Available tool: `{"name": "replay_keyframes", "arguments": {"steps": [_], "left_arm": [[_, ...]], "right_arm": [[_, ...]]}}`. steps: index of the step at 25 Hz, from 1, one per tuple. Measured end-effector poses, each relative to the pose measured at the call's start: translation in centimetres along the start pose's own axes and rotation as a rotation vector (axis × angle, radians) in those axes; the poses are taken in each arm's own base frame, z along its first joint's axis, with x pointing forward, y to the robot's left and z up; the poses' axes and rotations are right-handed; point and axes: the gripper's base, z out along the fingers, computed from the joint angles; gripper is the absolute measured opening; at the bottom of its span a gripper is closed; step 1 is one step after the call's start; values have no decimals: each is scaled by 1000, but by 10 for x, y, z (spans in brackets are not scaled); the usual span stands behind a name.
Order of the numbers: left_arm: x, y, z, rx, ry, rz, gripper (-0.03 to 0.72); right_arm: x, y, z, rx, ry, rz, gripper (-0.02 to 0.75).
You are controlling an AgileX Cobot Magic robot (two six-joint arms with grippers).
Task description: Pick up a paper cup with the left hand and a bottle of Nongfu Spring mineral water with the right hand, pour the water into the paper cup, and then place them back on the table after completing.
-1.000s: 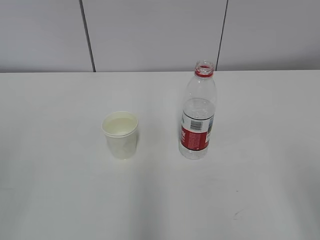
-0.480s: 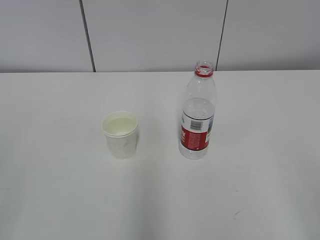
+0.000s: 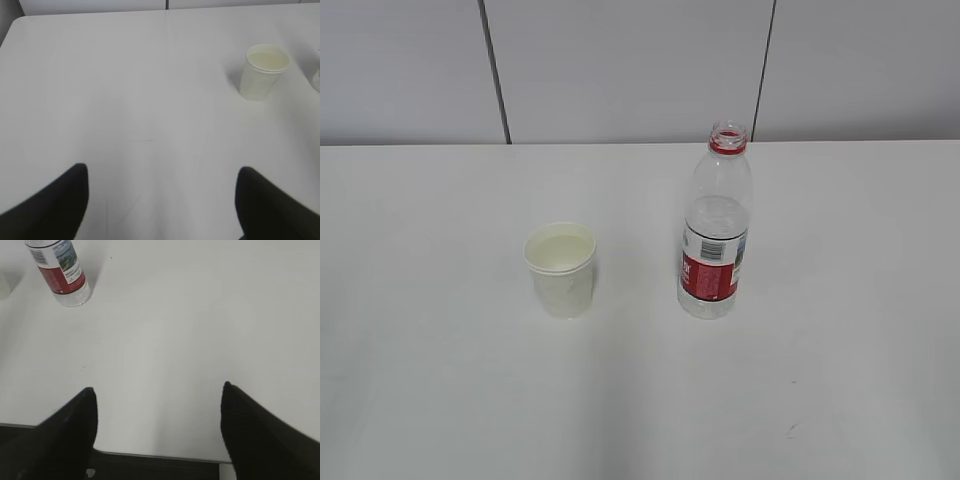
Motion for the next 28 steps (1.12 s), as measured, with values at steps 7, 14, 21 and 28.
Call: {"name": "replay_keyframes", "arguments": {"steps": [7, 14, 21, 28], "left_arm": [[0, 0, 0, 0, 0, 0, 552], [0, 0, 0, 0, 0, 0, 552], [0, 0, 0, 0, 0, 0, 552], [0, 0, 0, 0, 0, 0, 552]], "right_arm": [[0, -1, 0, 8, 0, 15, 568], [0, -1, 0, 10, 0, 14, 568], [0, -1, 0, 10, 0, 14, 568], [0, -1, 0, 10, 0, 16, 568]]}}
